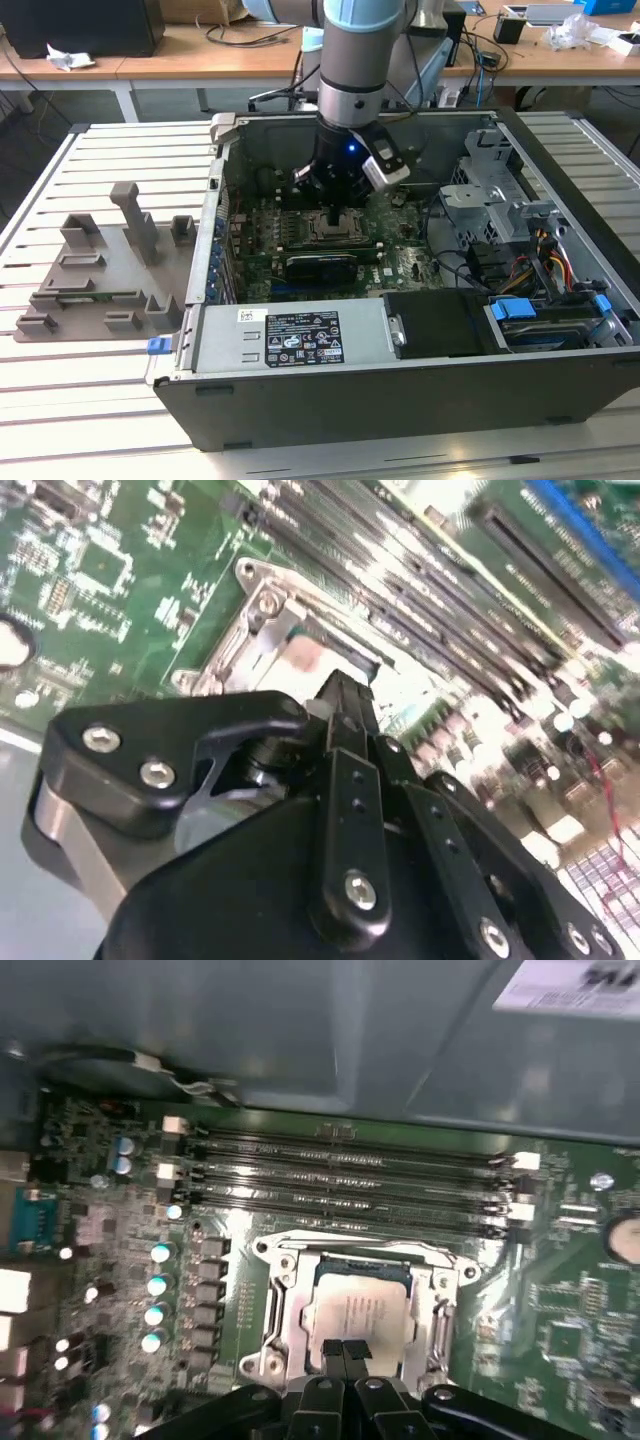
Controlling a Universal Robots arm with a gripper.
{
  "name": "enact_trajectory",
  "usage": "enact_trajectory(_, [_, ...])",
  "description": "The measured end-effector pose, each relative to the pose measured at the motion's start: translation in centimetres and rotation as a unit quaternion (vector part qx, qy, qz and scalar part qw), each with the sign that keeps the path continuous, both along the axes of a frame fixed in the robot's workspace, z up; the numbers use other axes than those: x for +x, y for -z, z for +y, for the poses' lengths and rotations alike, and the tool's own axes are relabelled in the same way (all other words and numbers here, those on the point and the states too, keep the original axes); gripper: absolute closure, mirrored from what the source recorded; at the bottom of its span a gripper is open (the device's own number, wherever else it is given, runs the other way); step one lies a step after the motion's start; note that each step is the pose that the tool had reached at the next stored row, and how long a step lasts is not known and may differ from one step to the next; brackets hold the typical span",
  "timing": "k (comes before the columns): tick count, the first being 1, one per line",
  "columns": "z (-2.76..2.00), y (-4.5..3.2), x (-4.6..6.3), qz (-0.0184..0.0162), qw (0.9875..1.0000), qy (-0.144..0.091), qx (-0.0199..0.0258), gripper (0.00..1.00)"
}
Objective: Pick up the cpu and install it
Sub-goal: 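Install the second cpu locking lever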
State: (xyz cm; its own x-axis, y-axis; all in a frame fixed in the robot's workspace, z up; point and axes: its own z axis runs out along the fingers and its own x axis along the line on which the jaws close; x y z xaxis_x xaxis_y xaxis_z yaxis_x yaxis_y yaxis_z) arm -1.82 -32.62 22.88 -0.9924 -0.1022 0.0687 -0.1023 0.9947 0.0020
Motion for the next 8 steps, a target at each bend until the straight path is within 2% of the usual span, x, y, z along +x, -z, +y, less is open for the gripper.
enact_trajectory(4, [0.03, -1.96, 0.0, 0.0000, 1.0000, 0.000, -0.0004, 0.89])
enact_trajectory(5, [0.05, -2.78, 0.0, 0.0000, 1.0000, 0.000, -0.0005, 0.89])
enact_trajectory(8, [0.08, -4.37, 0.0, 0.0000, 1.0000, 0.000, -0.0005, 0.89])
